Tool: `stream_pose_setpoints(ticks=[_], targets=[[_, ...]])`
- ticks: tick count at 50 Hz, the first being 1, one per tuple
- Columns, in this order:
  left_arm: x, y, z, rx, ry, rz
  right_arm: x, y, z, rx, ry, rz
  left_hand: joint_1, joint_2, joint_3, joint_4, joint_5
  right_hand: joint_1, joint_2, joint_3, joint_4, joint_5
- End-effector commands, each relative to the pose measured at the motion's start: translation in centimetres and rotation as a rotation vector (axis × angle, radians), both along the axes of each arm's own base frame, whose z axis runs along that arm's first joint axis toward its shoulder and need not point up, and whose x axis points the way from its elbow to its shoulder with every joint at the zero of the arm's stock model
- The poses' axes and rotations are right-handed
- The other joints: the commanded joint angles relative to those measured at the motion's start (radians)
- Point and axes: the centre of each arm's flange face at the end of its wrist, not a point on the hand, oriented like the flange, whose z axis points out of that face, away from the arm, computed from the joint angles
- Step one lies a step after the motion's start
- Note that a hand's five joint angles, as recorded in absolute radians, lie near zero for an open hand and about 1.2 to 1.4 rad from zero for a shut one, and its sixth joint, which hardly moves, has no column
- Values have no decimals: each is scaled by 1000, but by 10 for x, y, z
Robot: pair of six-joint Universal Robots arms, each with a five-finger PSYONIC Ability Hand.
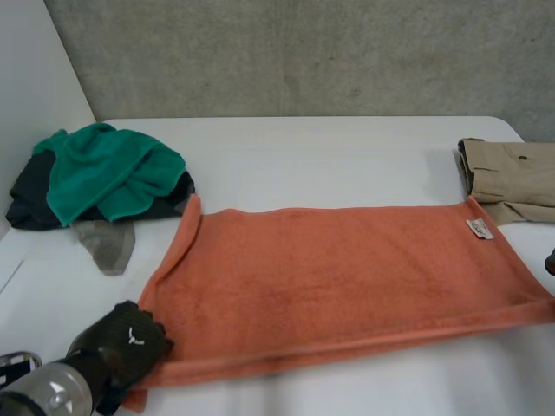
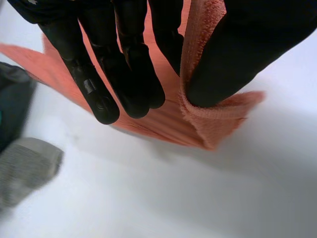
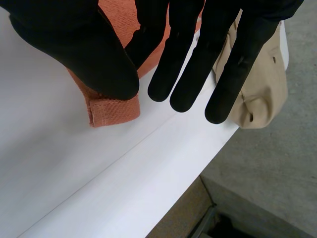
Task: Fold the laundry.
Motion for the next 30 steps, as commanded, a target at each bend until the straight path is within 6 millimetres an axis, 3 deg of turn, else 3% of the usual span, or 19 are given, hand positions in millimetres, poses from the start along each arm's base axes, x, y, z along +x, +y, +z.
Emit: stream_pose_setpoints(ticks=[1, 6, 11, 14, 21, 24, 27, 29, 30], targets=[[-22, -61, -3, -151, 53, -1, 0, -36, -14, -110, -17, -18, 253, 192, 198, 190, 196, 267, 208, 201, 194, 182], [-41, -113, -8, -245, 87, -1, 12, -66, -21, -205, -81, -9, 253, 192, 198, 190, 196, 267, 208, 201, 194, 182], [-53, -150, -15, -305, 102, 7, 23, -94, -29, -267, -126, -10, 253, 192, 198, 190, 196, 267, 208, 201, 194, 182], [-58, -162, -22, -302, 98, 8, 28, -102, -36, -266, -126, -15, 253, 192, 198, 190, 196, 267, 208, 201, 194, 182], [-62, -162, -23, -309, 95, 13, 34, -108, -39, -299, -141, -18, 253, 192, 198, 190, 196, 267, 208, 201, 194, 182], [-68, -170, -13, -366, 121, 6, 42, -119, -26, -403, -173, -3, 253, 192, 198, 190, 196, 267, 208, 201, 194, 182], [-79, -197, 15, -533, 184, 5, 49, -134, -3, -541, -214, 12, 253, 192, 198, 190, 196, 267, 208, 201, 194, 182], [-86, -215, 38, -656, 230, 6, 62, -150, 35, -730, -296, 36, 253, 192, 198, 190, 196, 267, 208, 201, 194, 182], [-94, -237, 72, -823, 297, 8, 64, -154, 47, -781, -322, 41, 253, 192, 198, 190, 196, 267, 208, 201, 194, 182]])
